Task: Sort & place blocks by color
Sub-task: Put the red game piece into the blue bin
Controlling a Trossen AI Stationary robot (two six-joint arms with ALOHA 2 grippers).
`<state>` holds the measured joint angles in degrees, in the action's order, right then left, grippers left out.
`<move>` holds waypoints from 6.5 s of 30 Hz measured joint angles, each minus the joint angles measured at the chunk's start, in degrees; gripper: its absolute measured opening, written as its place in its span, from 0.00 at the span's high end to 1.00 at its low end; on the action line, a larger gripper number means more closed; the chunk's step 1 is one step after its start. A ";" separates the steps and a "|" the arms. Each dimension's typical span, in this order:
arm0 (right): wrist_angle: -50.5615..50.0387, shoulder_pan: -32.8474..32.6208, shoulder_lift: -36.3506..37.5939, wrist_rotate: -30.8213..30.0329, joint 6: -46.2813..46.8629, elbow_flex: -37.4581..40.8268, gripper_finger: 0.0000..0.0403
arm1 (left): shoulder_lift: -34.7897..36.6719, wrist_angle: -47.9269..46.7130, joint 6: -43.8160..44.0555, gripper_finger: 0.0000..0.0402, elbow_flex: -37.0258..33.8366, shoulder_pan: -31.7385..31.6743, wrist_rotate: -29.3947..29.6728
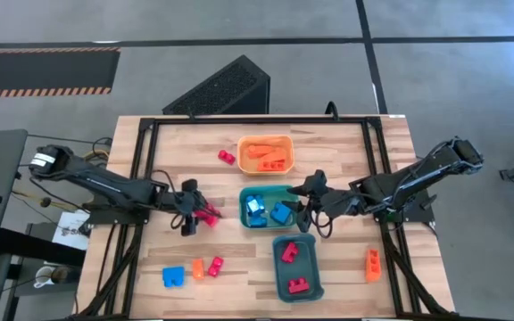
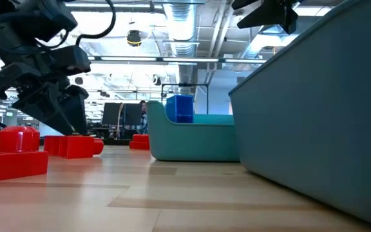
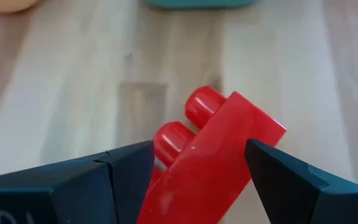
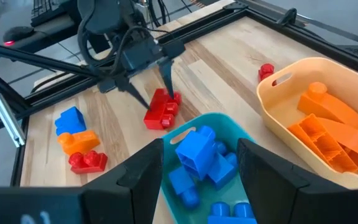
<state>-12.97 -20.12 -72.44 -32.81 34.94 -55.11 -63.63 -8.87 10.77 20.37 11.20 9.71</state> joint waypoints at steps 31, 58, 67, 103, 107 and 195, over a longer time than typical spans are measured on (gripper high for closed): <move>-0.72 -0.04 0.00 0.03 0.11 0.02 0.45 | 7.66 -12.33 -7.39 0.35 7.44 0.17 1.32; -0.70 -0.04 0.00 0.03 0.76 0.02 0.45 | -11.77 -14.91 -17.36 0.17 9.46 0.06 3.26; -0.77 -0.04 0.00 0.03 1.07 0.02 0.45 | -8.83 -22.79 -18.66 0.19 17.47 0.97 5.39; -1.44 -0.55 -0.02 -0.10 2.58 0.02 0.45 | -12.77 -19.50 -24.86 0.58 17.89 -5.88 -1.29; -1.43 -0.55 -0.02 -0.12 2.60 0.02 0.45 | -7.28 -20.48 -23.09 0.58 17.92 -5.90 2.69; 26.60 4.00 -17.74 13.98 -26.34 -12.11 0.69 | -5.51 55.21 -13.92 0.19 1.48 -6.25 -4.96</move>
<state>13.63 -16.12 -90.18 -18.83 8.60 -67.22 -69.13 46.33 -3.15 21.85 4.95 4.75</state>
